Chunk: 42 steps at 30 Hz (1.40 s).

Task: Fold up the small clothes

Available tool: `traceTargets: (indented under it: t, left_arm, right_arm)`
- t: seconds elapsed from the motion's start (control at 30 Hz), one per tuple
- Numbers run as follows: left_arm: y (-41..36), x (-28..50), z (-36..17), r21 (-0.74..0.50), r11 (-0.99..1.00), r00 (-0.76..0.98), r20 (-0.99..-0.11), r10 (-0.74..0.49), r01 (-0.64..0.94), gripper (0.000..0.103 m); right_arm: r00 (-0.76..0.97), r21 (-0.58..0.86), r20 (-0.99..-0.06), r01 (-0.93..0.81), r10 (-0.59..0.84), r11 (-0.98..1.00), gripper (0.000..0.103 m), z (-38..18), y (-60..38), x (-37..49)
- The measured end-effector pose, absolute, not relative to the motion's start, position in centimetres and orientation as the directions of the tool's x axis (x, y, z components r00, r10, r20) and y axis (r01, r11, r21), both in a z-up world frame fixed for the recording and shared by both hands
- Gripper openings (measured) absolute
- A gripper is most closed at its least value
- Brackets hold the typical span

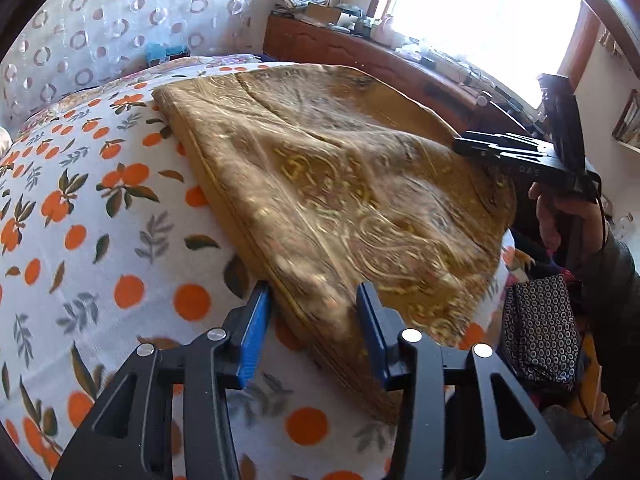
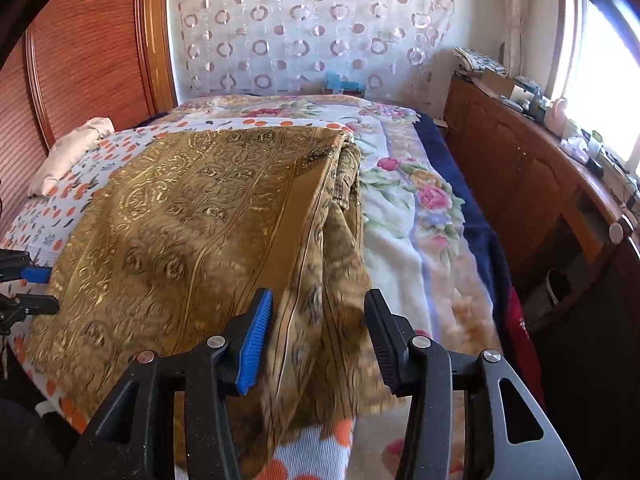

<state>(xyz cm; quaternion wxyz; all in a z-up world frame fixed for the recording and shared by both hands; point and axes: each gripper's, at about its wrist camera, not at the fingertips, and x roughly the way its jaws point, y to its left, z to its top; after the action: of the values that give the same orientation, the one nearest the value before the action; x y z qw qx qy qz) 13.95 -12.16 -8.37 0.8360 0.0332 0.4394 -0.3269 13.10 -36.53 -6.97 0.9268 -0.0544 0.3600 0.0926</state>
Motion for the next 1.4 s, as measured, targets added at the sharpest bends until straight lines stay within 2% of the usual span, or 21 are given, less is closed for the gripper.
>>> traceTargets:
  t: [0.13,0.2,0.27,0.33,0.47,0.57,0.73,1.1,1.17,1.3,1.4]
  left_arm:
    - [-12.5,13.1,-8.3,-0.254,0.779,0.386,-0.755,-0.53,0.574,0.044]
    - [-12.3,12.8,-8.5,-0.311,0.762,0.355,-0.742,-0.568,0.568,0.033]
    - [-12.1,12.6,-8.4,-0.317,0.764,0.357,-0.74,-0.569,0.562,0.017]
    - [-11.8,12.3,-7.9,-0.321,0.765,0.368,-0.731,-0.575,0.559,0.008]
    - [-11.5,11.6,-6.1,-0.292,0.756,0.393,-0.714,-0.579,0.585,0.007]
    - [-11.5,11.5,-6.0,-0.278,0.761,0.399,-0.718,-0.57,0.587,0.007]
    - [-12.0,11.7,-7.0,-0.265,0.766,0.385,-0.741,-0.55,0.585,0.007]
    - [-12.1,12.1,-8.4,-0.291,0.771,0.356,-0.757,-0.547,0.566,0.008]
    - [-12.1,12.2,-8.4,-0.296,0.768,0.351,-0.757,-0.551,0.568,0.011]
    - [-12.3,12.4,-8.3,-0.299,0.765,0.343,-0.76,-0.552,0.57,0.012]
    - [-12.5,12.6,-8.3,-0.3,0.765,0.341,-0.76,-0.553,0.57,0.012]
  right_arm:
    - [0.735,-0.02,-0.663,-0.211,0.146,0.977,0.05,-6.7,-36.7,11.6]
    - [0.746,-0.019,-0.649,-0.212,0.149,0.977,0.05,-6.4,-36.7,11.1]
    - [0.755,-0.02,-0.638,-0.216,0.154,0.976,0.05,-6.4,-36.6,10.3]
    - [0.762,-0.021,-0.628,-0.221,0.159,0.975,0.052,-6.4,-36.8,9.9]
    - [0.763,-0.023,-0.626,-0.228,0.164,0.973,0.061,-7.0,-36.7,10.5]
    - [0.754,-0.034,-0.64,-0.218,0.146,0.975,0.062,-7.7,-36.6,11.3]
    - [0.692,0.042,-0.702,-0.195,0.167,0.98,0.062,-10.1,-37.1,13.9]
    - [0.633,0.145,-0.74,-0.18,0.227,0.973,0.068,-10.7,-38.0,15.7]
    - [0.628,0.155,-0.739,-0.191,0.242,0.969,0.068,-10.7,-38.0,15.7]
    - [0.64,0.097,-0.74,-0.205,0.209,0.974,0.064,-10.4,-37.2,15.4]
    - [0.66,-0.008,-0.737,-0.222,0.144,0.975,0.06,-10.0,-35.6,14.7]
